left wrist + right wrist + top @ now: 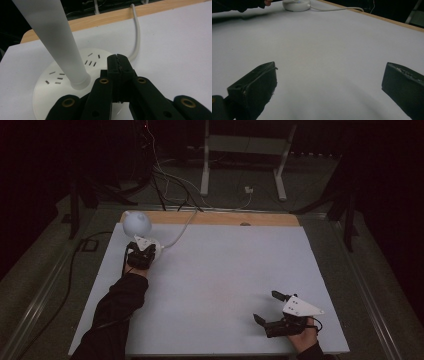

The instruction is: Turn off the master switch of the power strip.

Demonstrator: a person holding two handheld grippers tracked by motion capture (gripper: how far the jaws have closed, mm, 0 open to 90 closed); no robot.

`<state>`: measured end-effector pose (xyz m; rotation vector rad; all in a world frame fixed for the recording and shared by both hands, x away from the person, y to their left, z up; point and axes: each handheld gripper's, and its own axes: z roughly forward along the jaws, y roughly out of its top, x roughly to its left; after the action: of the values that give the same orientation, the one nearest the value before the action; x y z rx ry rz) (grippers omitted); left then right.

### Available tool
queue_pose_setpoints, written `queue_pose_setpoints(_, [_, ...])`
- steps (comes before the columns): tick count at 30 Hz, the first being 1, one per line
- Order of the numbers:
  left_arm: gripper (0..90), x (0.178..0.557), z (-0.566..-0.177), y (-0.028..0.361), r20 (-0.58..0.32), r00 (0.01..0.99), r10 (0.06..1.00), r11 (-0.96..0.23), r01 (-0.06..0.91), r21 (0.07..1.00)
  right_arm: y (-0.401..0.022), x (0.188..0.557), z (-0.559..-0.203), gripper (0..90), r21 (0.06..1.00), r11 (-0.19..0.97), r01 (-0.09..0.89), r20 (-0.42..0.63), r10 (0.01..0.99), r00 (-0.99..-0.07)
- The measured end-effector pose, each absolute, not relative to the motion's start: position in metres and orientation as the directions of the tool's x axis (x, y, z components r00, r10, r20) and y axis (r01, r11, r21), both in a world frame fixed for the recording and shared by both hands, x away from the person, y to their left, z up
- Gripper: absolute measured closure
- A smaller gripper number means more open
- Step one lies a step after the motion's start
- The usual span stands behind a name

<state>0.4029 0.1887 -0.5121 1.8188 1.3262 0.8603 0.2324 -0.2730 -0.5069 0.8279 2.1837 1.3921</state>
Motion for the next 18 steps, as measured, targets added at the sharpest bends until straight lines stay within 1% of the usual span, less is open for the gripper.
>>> queue_pose_setpoints(2, [90.0, 0.4034, -0.5134, 0.1882, 0.096, 0.256, 0.962, -0.214, 0.486, 0.847, -0.2731, 0.2325, -0.507, 0.0, 0.911, 0.321, 0.258, -0.031, 0.678, -0.735])
queue_pose_setpoints(5, [90.0, 0.4039, -0.5148, 0.1853, 0.138, 0.266, 0.954, -0.254, 0.473, 0.843, -0.2732, 0.2325, -0.507, 0.0, 0.911, 0.321, 0.258, -0.031, 0.678, -0.735])
queue_pose_setpoints(11, [90.0, 0.4065, -0.5208, 0.182, 0.18, 0.265, 0.947, -0.291, 0.48, 0.827, -0.273, 0.2325, -0.5072, 0.0, 0.911, 0.323, 0.258, -0.032, 0.677, -0.735])
queue_pose_setpoints(14, [90.0, 0.4071, -0.5226, 0.1812, 0.2, 0.26, 0.945, -0.307, 0.483, 0.82, -0.2734, 0.2326, -0.5072, 0.0, 0.911, 0.32, 0.26, -0.029, 0.678, -0.734])
queue_pose_setpoints(18, [90.0, 0.4068, -0.5227, 0.1804, 0.206, 0.257, 0.944, -0.31, 0.482, 0.819, -0.2733, 0.2326, -0.5072, 0.0, 0.91, 0.323, 0.259, -0.03, 0.677, -0.735])
